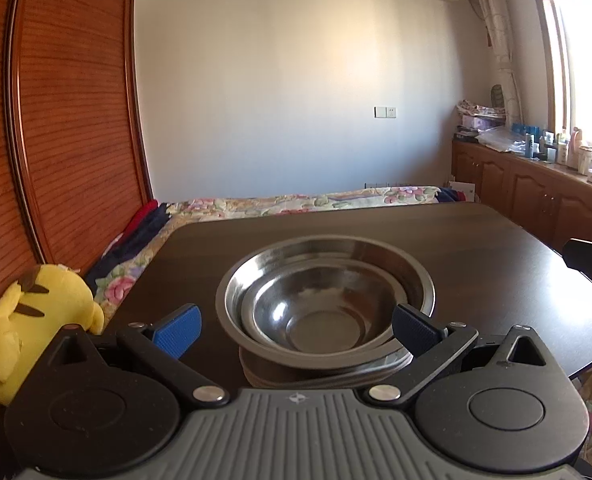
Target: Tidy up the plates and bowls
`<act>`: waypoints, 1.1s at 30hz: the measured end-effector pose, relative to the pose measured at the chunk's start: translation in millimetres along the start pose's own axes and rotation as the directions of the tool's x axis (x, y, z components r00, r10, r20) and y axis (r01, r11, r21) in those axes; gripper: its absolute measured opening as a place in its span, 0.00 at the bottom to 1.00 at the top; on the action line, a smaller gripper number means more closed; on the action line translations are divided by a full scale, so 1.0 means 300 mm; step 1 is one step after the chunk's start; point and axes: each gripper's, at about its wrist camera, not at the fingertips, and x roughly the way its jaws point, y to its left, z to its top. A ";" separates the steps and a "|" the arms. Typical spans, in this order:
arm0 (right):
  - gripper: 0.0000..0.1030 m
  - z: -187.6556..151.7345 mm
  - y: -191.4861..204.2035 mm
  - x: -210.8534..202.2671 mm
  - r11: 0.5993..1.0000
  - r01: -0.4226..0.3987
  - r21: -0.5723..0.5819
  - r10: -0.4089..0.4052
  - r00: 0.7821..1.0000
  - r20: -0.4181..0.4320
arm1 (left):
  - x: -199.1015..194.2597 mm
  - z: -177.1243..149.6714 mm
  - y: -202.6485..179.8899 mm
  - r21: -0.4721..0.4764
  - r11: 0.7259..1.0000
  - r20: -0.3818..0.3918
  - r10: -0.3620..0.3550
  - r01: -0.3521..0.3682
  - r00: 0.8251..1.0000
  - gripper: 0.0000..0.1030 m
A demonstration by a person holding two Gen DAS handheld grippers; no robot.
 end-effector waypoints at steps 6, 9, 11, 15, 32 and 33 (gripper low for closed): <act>1.00 -0.003 -0.012 0.003 1.000 0.007 0.009 -0.007 1.000 -0.006 | 0.008 -0.005 0.003 -0.002 1.000 -0.003 0.006 -0.006 1.000 1.00; 1.00 -0.004 -0.016 0.006 1.000 0.006 0.010 -0.006 1.000 -0.010 | 0.010 -0.006 0.009 -0.009 1.000 -0.004 0.003 -0.003 1.000 1.00; 1.00 -0.007 -0.019 0.004 1.000 0.008 0.009 -0.008 1.000 -0.008 | 0.009 -0.006 0.011 -0.010 1.000 -0.002 0.004 -0.004 1.000 1.00; 1.00 -0.007 -0.025 0.005 1.000 0.008 0.011 -0.008 1.000 -0.009 | 0.010 -0.003 0.015 -0.012 1.000 0.000 0.005 -0.005 1.000 1.00; 1.00 -0.006 -0.037 0.005 1.000 0.007 0.009 -0.007 1.000 -0.011 | 0.006 -0.001 0.020 -0.009 1.000 0.002 0.008 -0.008 1.000 1.00; 1.00 -0.006 -0.037 0.006 1.000 0.006 0.009 -0.006 1.000 -0.012 | 0.006 -0.001 0.020 -0.009 1.000 0.002 0.009 -0.009 1.000 1.00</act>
